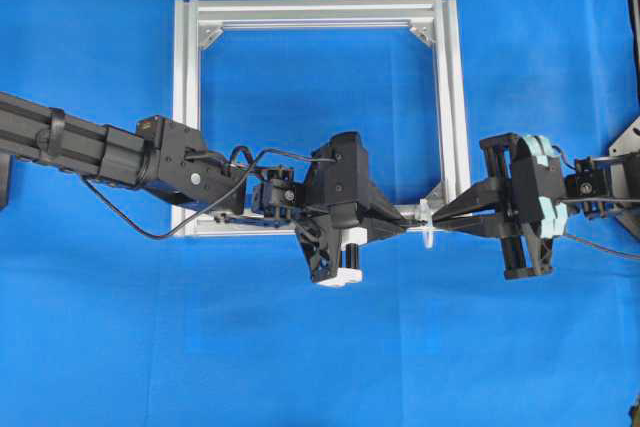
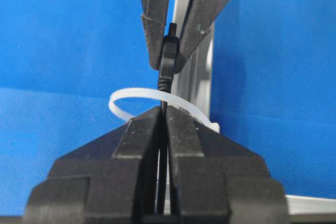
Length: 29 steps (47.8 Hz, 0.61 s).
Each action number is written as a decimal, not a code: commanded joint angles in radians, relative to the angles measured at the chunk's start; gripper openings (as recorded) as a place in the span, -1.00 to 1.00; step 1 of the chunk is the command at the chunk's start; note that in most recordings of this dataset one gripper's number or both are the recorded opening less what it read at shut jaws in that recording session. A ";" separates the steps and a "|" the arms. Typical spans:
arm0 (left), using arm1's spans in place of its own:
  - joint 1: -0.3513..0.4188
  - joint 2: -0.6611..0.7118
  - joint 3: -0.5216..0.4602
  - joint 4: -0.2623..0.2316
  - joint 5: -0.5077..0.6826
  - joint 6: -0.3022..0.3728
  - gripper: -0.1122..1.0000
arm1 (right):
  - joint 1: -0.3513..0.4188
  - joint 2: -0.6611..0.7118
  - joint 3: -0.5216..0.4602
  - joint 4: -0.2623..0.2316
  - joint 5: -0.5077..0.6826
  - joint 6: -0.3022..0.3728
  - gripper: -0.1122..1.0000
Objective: Insert the wire through the string loop located on the right side.
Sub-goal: 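Close the left gripper on the USB plug beyond the loop, then open the right gripper and pull the cable leftward with the left gripper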
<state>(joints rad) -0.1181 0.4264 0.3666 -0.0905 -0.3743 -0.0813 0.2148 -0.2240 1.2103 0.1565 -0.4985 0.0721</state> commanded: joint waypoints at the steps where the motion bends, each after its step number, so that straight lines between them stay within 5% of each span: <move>1: -0.002 -0.018 -0.018 0.005 -0.015 0.006 -0.65 | -0.002 -0.005 -0.018 0.002 -0.005 0.000 -0.86; 22: -0.002 -0.020 -0.015 0.005 -0.014 0.015 -0.65 | -0.002 -0.006 -0.018 0.002 0.025 0.002 -0.85; 29: -0.003 -0.020 -0.014 0.005 -0.015 0.015 -0.65 | -0.002 -0.006 -0.020 0.005 0.025 0.006 -0.50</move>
<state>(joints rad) -0.1181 0.4264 0.3666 -0.0890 -0.3789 -0.0675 0.2148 -0.2240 1.2057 0.1580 -0.4709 0.0767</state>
